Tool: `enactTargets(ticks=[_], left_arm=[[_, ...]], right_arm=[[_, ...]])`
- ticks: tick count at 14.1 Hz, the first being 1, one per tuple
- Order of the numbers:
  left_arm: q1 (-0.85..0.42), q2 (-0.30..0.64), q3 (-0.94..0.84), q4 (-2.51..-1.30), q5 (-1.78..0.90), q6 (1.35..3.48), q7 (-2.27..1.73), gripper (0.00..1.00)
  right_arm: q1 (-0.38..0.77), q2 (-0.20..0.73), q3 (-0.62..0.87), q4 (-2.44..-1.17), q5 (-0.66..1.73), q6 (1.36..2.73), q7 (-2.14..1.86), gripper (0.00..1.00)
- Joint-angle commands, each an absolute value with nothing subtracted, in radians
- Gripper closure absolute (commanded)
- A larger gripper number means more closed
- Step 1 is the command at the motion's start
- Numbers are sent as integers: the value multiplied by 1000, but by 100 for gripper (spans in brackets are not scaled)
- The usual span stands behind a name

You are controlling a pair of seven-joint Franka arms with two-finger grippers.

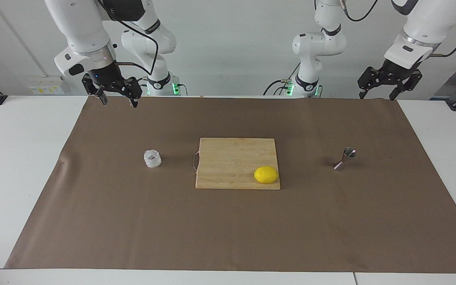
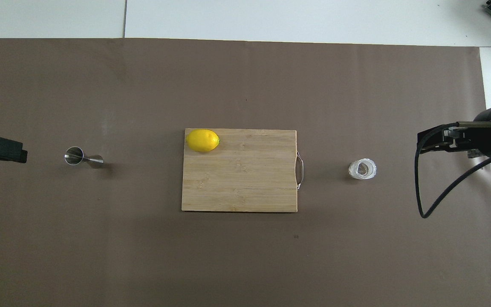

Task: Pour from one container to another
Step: 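Open the left gripper and move it toward the small metal cup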

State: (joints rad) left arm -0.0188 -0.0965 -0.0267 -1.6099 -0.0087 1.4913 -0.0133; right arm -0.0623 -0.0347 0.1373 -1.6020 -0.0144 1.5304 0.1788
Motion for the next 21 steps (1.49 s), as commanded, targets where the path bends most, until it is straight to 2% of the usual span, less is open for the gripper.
enactTargets(ticks=[1,7,11,15,21], left_arm=[[-5,-110,-18,-1629,-49,1467,-118,0],[52,-141,-18,-1726,-172,1470,-625,0],[133,-146,-18,-1784,-302,1520,-889,0],[215,-130,-17,-1865,-425,1589,-980,0],[305,-84,-17,-1916,-500,1608,-992,0]], right_arm=[[-71,-58,147,-1626,-20,1522,195,0],[-70,-58,147,-1629,-15,1531,189,0],[-74,-58,144,-1629,-15,1532,189,0],[-75,-58,143,-1629,-15,1532,189,0],[-74,-58,143,-1629,-15,1531,189,0]])
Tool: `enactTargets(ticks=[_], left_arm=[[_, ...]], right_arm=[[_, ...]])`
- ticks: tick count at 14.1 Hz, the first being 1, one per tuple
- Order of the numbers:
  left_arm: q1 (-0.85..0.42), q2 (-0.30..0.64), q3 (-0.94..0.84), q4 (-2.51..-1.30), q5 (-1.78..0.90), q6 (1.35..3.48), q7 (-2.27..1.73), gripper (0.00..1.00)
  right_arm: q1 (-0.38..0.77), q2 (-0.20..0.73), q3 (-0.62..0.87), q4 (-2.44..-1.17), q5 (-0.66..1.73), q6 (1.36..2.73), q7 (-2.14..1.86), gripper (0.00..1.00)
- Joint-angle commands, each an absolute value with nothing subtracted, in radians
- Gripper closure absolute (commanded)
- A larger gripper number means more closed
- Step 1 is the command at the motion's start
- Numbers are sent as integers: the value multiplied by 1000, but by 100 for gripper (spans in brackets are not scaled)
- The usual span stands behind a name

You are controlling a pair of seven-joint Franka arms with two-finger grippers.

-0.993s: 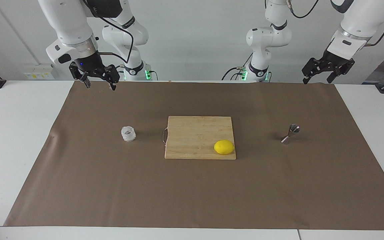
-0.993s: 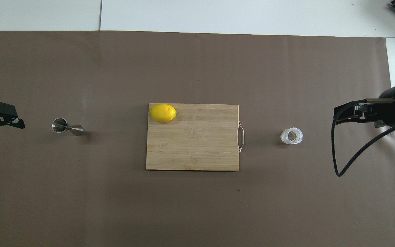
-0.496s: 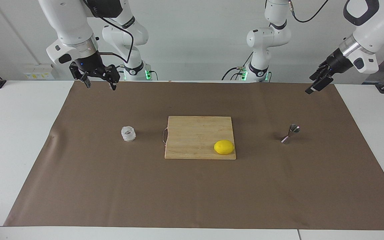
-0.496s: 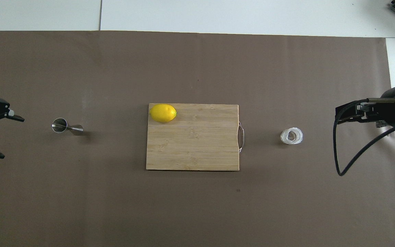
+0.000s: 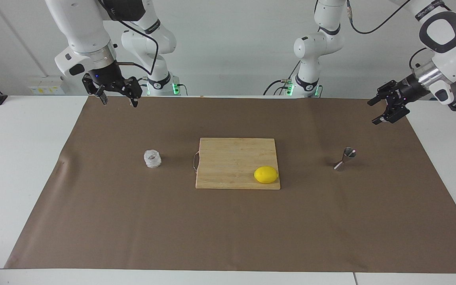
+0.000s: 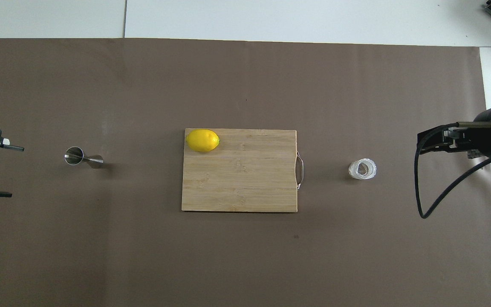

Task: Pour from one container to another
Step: 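Open the left gripper and move it toward the small metal cup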

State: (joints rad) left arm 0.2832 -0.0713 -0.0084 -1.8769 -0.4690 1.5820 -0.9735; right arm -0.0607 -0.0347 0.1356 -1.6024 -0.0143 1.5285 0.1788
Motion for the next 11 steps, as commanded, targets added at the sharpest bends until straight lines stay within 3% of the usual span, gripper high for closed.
enactTargets(ticks=[1,11], left_arm=[[310,-84,-17,-1924,-506,1609,-992,0],[402,-86,-17,-2026,-581,1644,-1003,0]], right_arm=[[-75,-58,143,-1629,-15,1531,189,0],[-75,-58,141,-1629,-15,1532,189,0]])
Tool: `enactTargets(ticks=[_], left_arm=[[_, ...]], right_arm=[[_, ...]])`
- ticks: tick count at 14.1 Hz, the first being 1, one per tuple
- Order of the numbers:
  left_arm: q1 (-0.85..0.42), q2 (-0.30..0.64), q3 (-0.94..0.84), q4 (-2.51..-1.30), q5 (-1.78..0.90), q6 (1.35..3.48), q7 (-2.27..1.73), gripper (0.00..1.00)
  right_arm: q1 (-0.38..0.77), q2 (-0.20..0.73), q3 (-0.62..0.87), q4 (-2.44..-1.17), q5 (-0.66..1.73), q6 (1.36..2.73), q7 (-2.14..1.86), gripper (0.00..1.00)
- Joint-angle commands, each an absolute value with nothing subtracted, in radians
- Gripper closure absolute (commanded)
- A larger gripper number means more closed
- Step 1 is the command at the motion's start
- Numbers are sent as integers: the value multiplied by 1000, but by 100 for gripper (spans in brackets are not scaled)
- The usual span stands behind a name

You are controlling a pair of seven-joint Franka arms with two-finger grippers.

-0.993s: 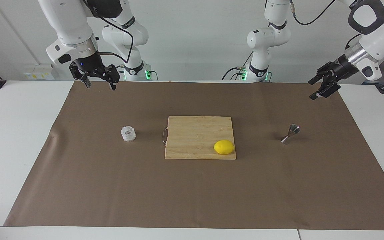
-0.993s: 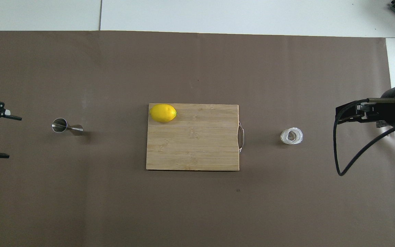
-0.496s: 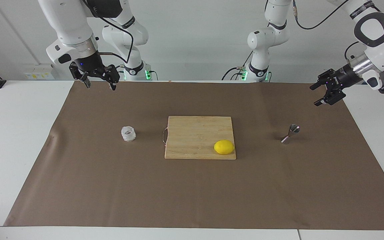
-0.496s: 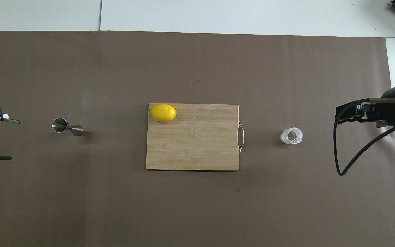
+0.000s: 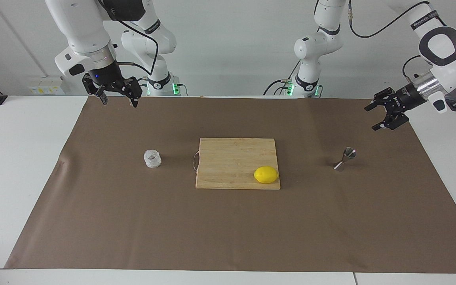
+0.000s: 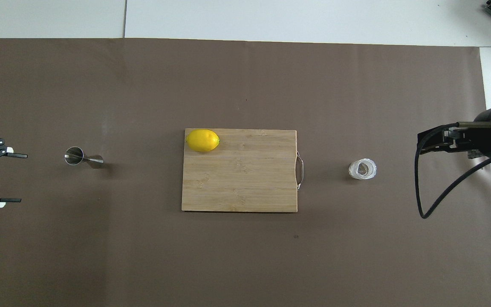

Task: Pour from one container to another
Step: 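Open the left gripper and move it toward the small metal cup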

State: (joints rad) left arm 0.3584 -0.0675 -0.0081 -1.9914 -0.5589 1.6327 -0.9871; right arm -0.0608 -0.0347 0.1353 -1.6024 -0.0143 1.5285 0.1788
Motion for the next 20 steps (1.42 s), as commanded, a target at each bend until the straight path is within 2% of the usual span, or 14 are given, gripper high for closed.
enactTargets(ticks=[1,3,6,13,20], left_arm=[[429,-86,-17,-2051,-586,1646,-1003,0],[471,-80,-17,-2111,-632,1687,-1002,0],[520,-38,-17,-2115,-676,1733,-1002,0],[489,-29,-18,-2151,-690,1818,-1012,0],[469,-29,-21,-2137,-684,1744,-1005,0]], right_arm=[[-75,-58,140,-1629,-15,1531,189,0],[-75,-58,140,-1629,-15,1531,189,0],[-75,-58,140,-1629,-15,1531,189,0],[-75,-60,140,-1629,-15,1522,189,0],[-92,-58,138,-1629,-15,1526,189,0]])
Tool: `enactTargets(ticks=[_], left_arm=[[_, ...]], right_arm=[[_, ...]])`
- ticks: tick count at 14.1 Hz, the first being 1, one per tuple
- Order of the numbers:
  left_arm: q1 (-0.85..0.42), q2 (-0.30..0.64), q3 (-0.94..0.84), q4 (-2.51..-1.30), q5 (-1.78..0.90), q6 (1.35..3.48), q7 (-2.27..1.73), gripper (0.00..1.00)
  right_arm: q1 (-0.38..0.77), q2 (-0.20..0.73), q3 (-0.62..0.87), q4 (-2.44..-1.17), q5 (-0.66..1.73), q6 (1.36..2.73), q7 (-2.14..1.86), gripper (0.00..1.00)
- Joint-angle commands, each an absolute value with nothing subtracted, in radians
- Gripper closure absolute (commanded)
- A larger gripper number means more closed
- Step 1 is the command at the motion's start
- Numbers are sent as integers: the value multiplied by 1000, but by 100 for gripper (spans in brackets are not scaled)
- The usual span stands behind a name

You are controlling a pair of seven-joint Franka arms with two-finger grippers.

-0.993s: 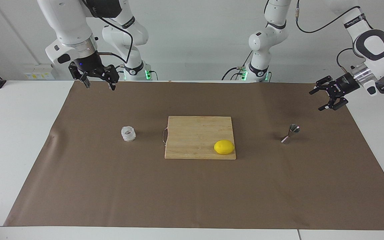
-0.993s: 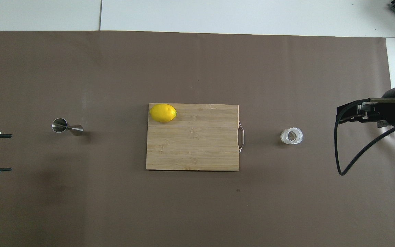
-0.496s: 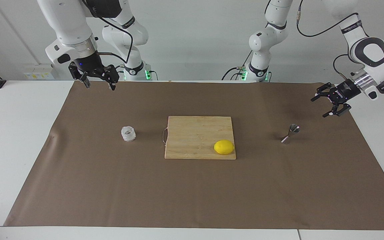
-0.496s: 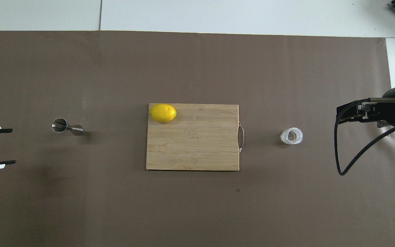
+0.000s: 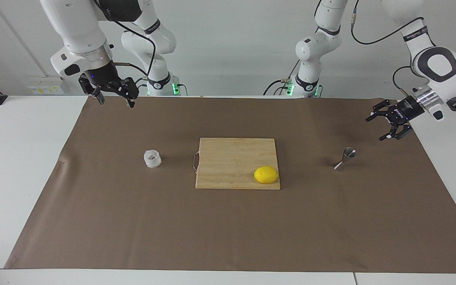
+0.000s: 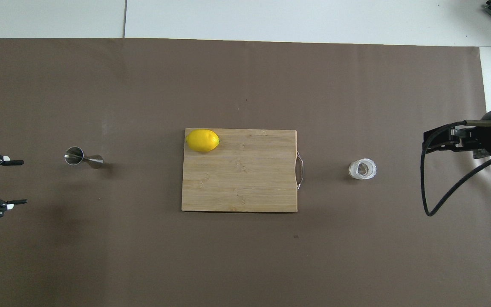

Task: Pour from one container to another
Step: 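Open the left gripper and move it toward the small metal cup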

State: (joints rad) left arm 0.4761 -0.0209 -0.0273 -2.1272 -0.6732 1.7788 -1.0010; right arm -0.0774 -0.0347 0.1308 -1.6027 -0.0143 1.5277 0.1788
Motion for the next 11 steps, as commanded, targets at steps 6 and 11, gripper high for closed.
enactTargets(ticks=[6,11], left_arm=[[520,156,-18,-1992,-730,1605,-960,0],[447,265,-29,-1957,-816,1664,-943,0]], right_arm=[[-91,-58,138,-1628,-15,1526,189,0],[-91,-58,138,-1629,-15,1525,189,0]])
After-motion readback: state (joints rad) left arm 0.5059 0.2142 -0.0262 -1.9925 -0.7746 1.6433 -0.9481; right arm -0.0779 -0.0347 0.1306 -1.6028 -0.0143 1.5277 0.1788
